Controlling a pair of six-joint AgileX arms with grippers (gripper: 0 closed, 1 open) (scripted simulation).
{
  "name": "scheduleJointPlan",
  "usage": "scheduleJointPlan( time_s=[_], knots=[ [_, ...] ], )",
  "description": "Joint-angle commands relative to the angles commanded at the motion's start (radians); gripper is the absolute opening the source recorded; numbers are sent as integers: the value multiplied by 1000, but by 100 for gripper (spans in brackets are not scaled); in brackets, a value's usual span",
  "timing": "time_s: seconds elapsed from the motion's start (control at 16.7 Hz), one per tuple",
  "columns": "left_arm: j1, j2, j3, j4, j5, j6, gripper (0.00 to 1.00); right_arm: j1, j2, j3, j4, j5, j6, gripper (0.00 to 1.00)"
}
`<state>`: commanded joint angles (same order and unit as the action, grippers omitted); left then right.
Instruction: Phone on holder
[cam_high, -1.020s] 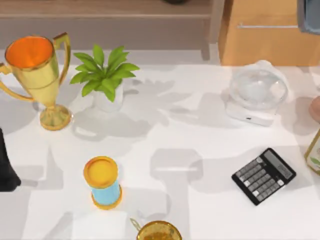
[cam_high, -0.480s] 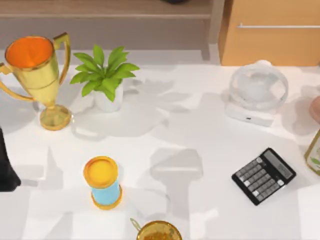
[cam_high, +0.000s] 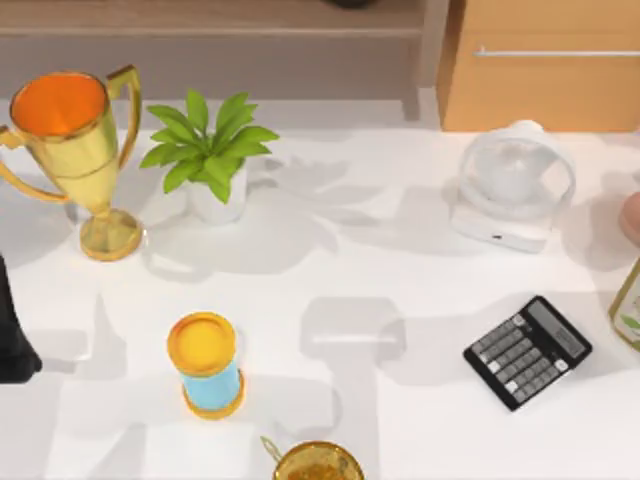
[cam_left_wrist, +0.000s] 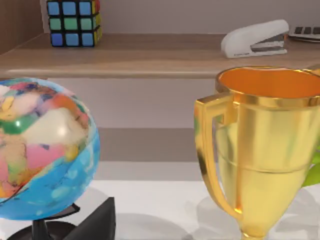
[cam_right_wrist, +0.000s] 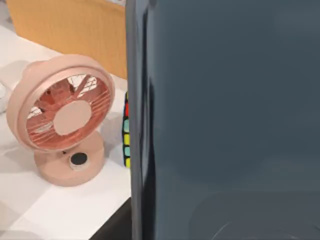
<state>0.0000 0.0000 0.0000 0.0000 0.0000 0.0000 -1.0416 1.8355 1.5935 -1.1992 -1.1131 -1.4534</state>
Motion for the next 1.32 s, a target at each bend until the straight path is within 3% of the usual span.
scheduleJointPlan(
  time_s=[0.24,0.66,1.02,1.32],
  knots=[
    [0,0,0,0,0,0,100,-86,66,-38,-29,-14,-139,0],
    [0,0,0,0,0,0,100,-89,66,-40,-30,-12,-146,0],
    [0,0,0,0,0,0,100,-134,-71,-88,-33,34,-11,0],
    [0,0,0,0,0,0,100,-84,-63,-148,158,47,108,0]
  ],
)
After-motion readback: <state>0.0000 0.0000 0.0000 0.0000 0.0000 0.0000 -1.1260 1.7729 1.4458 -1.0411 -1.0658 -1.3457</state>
